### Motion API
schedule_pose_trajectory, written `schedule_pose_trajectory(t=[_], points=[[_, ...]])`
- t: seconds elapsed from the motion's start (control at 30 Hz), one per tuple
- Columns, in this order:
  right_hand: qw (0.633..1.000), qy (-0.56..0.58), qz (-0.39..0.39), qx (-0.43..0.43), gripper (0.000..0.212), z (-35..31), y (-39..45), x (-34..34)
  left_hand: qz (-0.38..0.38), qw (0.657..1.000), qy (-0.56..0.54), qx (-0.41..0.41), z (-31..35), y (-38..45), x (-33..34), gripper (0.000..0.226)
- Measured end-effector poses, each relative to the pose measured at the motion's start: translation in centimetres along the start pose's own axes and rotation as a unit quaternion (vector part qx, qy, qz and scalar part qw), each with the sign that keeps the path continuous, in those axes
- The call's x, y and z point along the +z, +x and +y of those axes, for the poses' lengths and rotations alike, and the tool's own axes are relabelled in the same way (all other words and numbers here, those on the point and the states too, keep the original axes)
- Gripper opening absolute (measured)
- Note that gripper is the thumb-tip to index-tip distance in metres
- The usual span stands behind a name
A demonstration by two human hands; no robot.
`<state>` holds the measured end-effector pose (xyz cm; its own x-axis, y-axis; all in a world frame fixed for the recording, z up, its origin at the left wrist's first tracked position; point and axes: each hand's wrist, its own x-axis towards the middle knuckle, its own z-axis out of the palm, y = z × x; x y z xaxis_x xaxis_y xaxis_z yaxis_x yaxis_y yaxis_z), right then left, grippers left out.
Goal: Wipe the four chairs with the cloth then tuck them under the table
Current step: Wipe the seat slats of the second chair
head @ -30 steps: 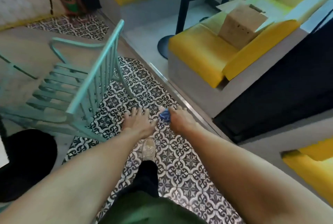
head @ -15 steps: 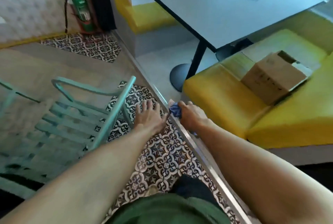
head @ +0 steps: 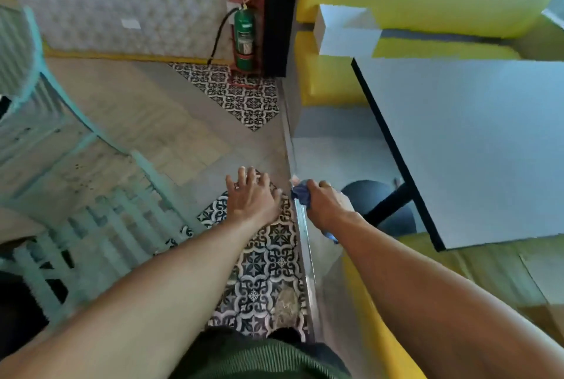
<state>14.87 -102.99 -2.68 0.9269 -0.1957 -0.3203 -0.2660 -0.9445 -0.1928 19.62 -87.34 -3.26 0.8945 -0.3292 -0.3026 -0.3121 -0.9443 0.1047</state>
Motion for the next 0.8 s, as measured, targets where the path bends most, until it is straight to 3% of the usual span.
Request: schedule_pose_trajectory(t=[0.27, 0.53, 0.67, 0.8], points=[[0.987, -0.029, -0.046, -0.154, 0.051, -4.5, 12.0, -3.1, -0.011, 0.983, -0.051, -0.178, -5.0, 6.2, -0.4, 0.065], [0.952, -0.133, -0.102, -0.256, 0.055, -10.9, 22.4, -2.5, 0.001, 0.948, -0.138, -0.287, -10.4, 12.4, 1.3, 0.07], [0.918, -0.188, -0.134, -0.324, 0.054, -17.9, 27.2, -1.3, 0.017, 0.906, -0.211, -0.367, -14.9, 14.8, 1.4, 0.07], [0.853, -0.245, -0.153, -0.434, 0.055, -27.0, 29.5, 0.5, 0.051, 0.844, -0.269, -0.461, -20.1, 15.1, 2.1, 0.07]])
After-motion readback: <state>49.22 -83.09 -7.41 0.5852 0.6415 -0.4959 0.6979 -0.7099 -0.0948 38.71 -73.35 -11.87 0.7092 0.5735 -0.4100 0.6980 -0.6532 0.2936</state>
